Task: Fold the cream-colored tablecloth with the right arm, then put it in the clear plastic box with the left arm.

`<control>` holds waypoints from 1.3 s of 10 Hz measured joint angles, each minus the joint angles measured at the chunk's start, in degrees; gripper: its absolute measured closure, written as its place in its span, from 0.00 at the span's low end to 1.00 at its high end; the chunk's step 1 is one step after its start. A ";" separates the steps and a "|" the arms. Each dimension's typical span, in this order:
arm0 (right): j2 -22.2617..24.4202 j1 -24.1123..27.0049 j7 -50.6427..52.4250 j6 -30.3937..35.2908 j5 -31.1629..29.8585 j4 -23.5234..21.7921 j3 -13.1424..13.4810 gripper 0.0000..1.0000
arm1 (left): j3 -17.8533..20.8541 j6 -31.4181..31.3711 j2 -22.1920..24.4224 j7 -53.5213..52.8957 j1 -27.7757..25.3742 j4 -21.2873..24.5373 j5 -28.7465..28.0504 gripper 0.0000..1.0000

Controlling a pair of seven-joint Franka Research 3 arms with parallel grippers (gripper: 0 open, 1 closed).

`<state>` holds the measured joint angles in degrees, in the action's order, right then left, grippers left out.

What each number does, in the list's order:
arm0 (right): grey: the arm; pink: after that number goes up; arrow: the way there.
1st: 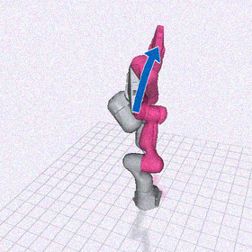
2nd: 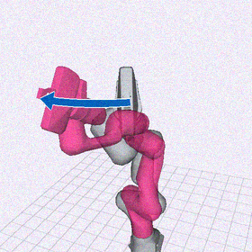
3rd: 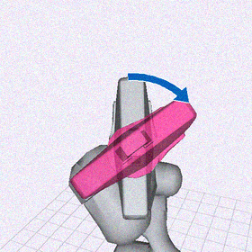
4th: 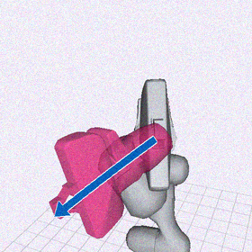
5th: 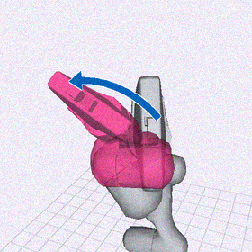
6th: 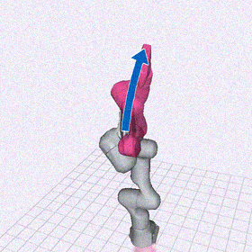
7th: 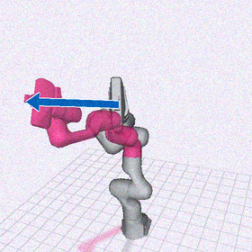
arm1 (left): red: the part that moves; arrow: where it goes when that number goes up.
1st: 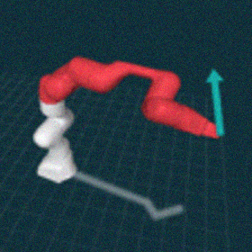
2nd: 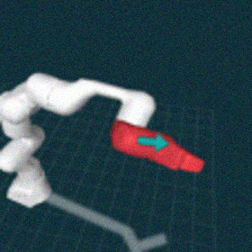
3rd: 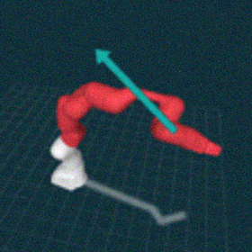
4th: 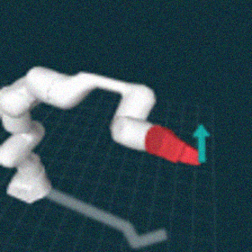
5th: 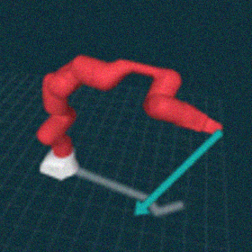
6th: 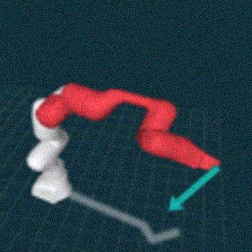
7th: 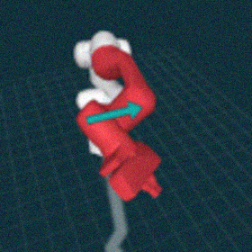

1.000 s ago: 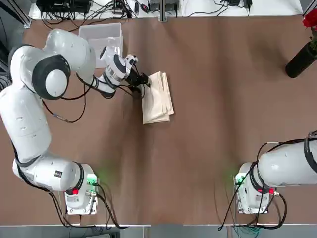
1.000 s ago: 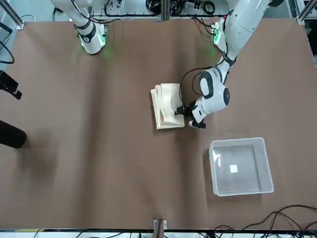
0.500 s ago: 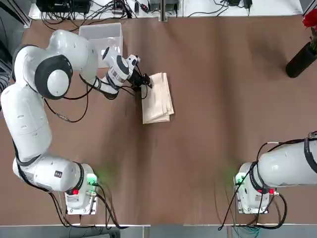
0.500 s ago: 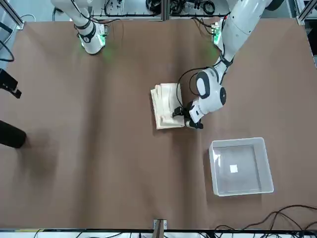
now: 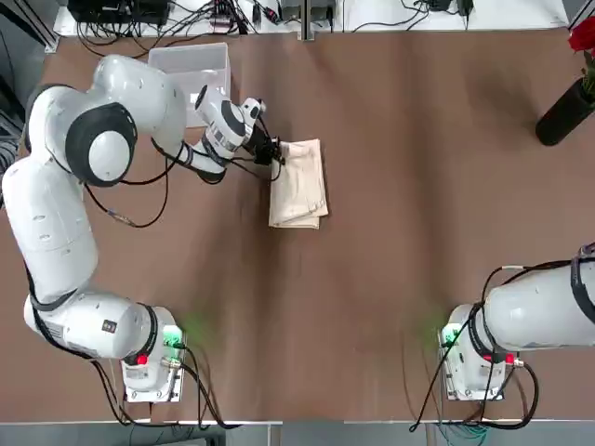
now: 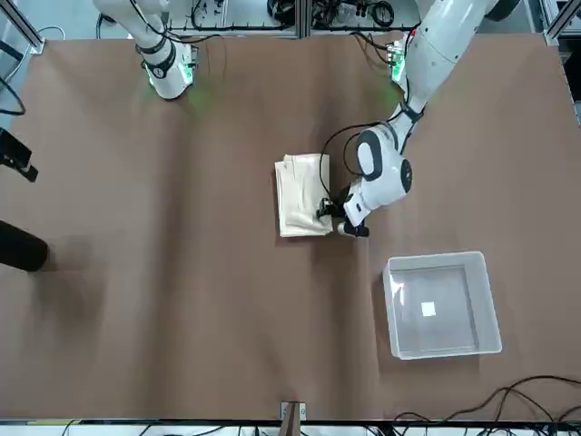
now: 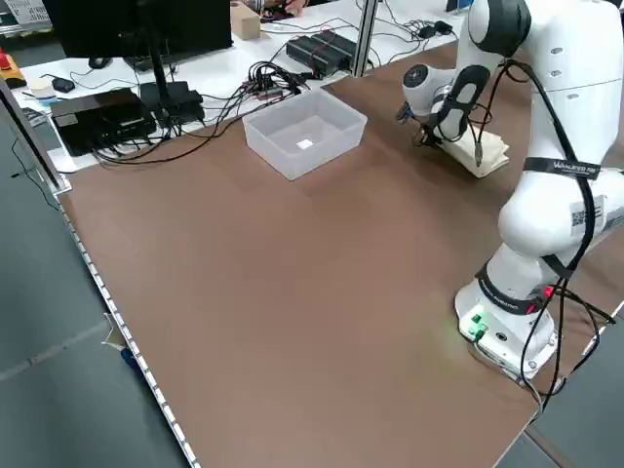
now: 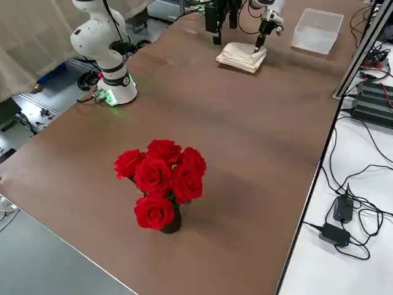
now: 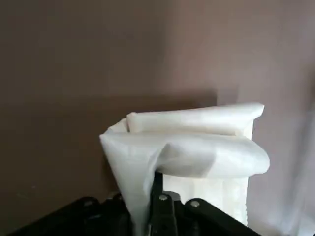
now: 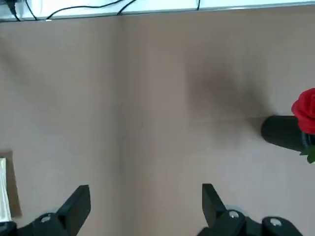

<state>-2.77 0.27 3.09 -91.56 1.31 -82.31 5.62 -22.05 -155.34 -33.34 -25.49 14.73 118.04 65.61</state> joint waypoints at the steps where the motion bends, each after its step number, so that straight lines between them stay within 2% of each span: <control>1: -0.05 0.17 0.07 0.00 0.00 0.00 0.00 0.00 | 0.00 -0.18 0.02 -0.27 0.20 -0.21 -0.02 0.87; 4: -0.07 0.22 0.14 -0.04 0.00 0.00 -0.01 0.00 | 1.33 0.67 1.48 -0.67 0.41 -1.19 -3.70 0.87; 6: -0.07 0.22 0.15 -0.05 0.00 0.00 -0.01 0.00 | 6.42 6.89 5.08 -0.73 1.51 -1.59 -6.84 0.87; 9: -0.07 0.22 0.17 -0.07 0.00 0.00 -0.03 0.00 | 13.81 16.25 11.79 -0.71 2.00 -2.16 -14.50 0.87; 11: -0.07 0.22 0.18 -0.10 0.00 0.00 -0.03 0.00 | 17.83 21.98 14.12 -0.71 1.98 -4.83 -20.54 0.87; 13: -0.07 0.22 0.19 -0.10 0.00 -0.01 -0.03 0.00 | 21.93 30.61 15.23 -0.74 2.00 -9.15 -27.59 0.87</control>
<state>-2.84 0.50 3.28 -91.66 1.31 -82.32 5.60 -0.12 -124.73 -18.11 -26.22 16.73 108.89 38.02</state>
